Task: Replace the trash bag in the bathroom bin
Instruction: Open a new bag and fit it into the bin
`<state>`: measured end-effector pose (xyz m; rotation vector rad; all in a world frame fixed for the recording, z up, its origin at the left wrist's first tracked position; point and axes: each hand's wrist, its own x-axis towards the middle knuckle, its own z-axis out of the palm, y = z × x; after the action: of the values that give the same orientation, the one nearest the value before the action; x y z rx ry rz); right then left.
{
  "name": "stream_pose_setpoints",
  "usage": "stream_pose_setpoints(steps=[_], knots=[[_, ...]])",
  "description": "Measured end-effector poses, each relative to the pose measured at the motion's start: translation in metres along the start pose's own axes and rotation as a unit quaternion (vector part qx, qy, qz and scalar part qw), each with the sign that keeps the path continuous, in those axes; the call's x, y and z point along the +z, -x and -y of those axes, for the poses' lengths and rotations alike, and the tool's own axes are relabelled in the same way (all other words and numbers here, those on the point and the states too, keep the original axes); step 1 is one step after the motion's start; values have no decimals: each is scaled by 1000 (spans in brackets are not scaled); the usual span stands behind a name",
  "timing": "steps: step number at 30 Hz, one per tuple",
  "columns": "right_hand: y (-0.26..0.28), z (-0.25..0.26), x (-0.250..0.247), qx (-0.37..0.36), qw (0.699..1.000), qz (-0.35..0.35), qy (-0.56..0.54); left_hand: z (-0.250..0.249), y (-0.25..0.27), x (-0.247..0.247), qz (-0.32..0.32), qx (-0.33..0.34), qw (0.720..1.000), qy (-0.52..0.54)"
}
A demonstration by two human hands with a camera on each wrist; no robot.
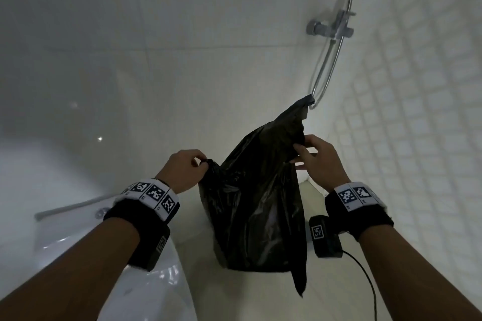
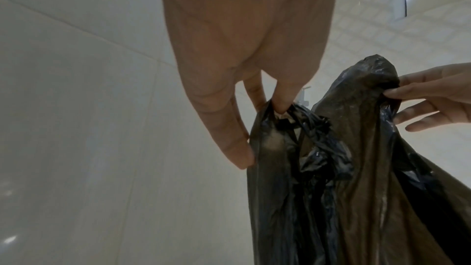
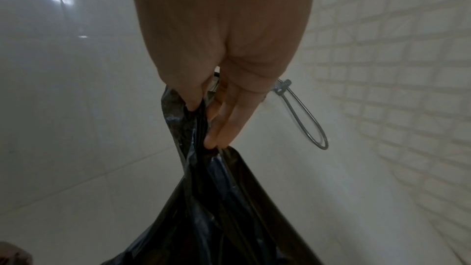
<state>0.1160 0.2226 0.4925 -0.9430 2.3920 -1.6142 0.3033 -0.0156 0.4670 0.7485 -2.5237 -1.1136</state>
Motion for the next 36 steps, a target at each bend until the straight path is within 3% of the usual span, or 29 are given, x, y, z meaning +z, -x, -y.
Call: stream_pose_setpoints(steps=[8,21,29,36], knots=[[-55,-87,-4,24,1000,16,-1,4,-54,84,30,-85,995,52],[-186,-209,31,66,992,106,-32,20,-165,175,-30,-207,975,78],[-247,-287,67,76,977,196,-45,46,-208,240,-92,-303,943,99],[-268,-346,105,74,954,287,-39,69,-224,276,-145,-382,907,106]])
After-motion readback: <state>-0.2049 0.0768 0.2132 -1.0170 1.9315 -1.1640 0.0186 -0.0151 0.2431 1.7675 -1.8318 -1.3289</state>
